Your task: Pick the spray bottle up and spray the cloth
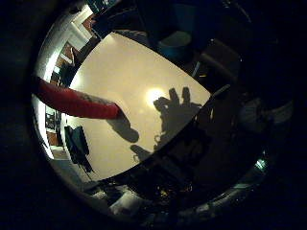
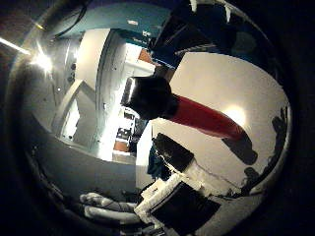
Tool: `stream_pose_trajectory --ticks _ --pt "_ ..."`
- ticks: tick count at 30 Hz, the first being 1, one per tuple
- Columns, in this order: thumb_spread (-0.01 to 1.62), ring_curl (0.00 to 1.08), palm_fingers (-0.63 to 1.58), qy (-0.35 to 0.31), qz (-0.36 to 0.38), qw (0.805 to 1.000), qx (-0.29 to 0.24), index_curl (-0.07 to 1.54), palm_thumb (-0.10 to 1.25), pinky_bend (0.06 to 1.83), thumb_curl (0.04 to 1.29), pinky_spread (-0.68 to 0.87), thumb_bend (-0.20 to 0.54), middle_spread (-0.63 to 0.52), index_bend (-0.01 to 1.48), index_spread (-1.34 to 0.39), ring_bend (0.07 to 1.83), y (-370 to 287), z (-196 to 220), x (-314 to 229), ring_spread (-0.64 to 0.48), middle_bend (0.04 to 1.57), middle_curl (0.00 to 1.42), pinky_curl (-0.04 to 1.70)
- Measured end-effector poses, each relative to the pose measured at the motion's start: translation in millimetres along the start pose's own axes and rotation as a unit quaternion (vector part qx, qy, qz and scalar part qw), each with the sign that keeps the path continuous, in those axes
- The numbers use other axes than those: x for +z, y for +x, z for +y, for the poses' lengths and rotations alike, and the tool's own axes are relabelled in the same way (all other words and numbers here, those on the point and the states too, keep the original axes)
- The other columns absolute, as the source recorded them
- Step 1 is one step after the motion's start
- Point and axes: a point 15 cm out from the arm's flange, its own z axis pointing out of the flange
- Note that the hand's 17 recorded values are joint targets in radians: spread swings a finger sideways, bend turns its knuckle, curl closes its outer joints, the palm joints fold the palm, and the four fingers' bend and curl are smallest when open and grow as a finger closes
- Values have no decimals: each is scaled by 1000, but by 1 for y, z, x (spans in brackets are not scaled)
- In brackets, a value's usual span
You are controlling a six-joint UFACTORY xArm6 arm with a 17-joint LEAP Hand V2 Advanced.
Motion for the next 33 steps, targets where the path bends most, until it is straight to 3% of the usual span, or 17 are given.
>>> stream_pose_trajectory --ticks 18,33 --pt "1076 236 217 -23 -15 1000 0 312 524 385 304 451 -23 131 167 -166 467 -10 17 23 246 370 388 244" --pt "1073 248 248 -50 -41 997 -30 302 517 346 304 392 -24 106 163 -136 450 -46 13 59 204 354 386 267"
